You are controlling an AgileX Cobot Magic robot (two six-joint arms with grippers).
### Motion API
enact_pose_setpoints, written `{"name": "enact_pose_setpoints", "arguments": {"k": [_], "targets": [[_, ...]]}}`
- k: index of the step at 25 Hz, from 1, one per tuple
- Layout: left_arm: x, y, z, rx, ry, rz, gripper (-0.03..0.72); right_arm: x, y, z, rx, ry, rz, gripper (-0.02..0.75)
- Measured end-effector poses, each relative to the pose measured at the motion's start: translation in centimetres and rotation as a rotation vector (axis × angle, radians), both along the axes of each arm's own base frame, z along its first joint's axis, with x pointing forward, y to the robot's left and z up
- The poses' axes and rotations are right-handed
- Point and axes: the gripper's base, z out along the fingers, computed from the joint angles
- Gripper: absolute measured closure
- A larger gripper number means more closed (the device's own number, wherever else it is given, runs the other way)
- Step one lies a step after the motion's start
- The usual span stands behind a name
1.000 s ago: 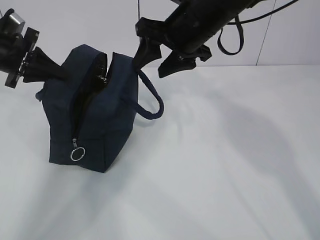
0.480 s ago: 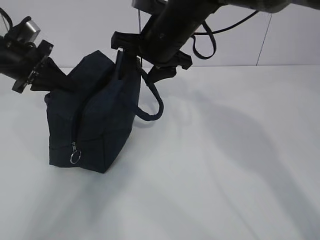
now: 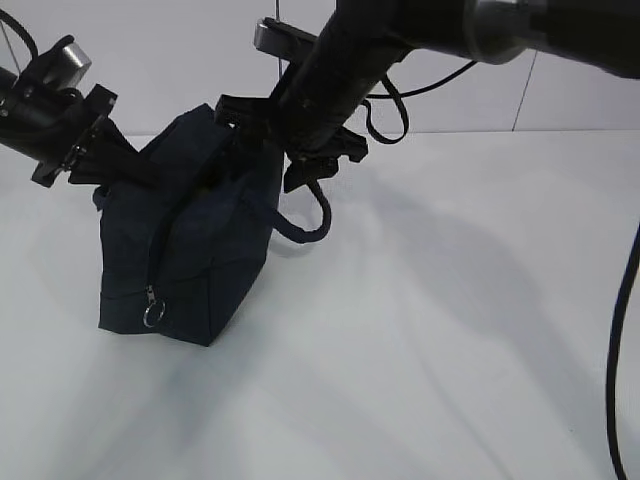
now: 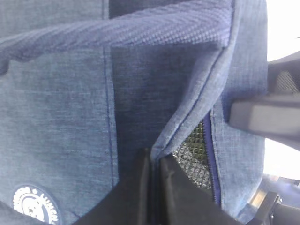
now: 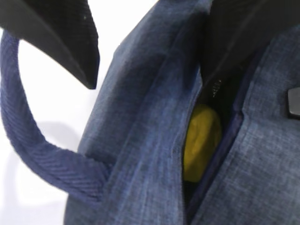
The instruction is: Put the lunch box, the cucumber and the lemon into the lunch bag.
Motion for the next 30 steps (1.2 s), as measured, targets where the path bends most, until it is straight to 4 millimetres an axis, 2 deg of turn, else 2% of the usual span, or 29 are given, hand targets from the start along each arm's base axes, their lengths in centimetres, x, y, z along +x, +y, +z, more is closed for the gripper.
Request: {"name": "enact_pose_setpoints", "arguments": {"k": [11, 14, 17, 19, 25, 30], "targets": [[0.0, 0.0, 0.0, -0.001, 0.011, 0.010, 0.697, -0.1, 0.0, -0.3, -0.009, 0.011, 0.019, 0.253], [0.0, 0.0, 0.0, -0.003, 0.017, 0.016, 0.697, -0.1, -0.1, -0.4, -0.030, 0.008, 0.026, 0.381], [0.0, 0.0, 0.0, -0.006, 0.022, 0.021, 0.697, -0.1, -0.3, -0.5, -0.056, 0.004, 0.031, 0.620], [0.0, 0.0, 0.1, -0.015, 0.025, 0.027, 0.697, 0.0, -0.5, -0.5, -0.078, -0.003, 0.035, 0.708], [0.0, -0.9, 0.6, -0.093, 0.043, 0.037, 0.697, -0.1, -0.9, -0.4, -0.145, -0.009, 0.069, 0.735], [-0.1, -3.9, 1.6, -0.232, 0.078, 0.050, 0.697, -0.1, -2.1, 1.3, -0.312, -0.019, 0.117, 0.736]]}}
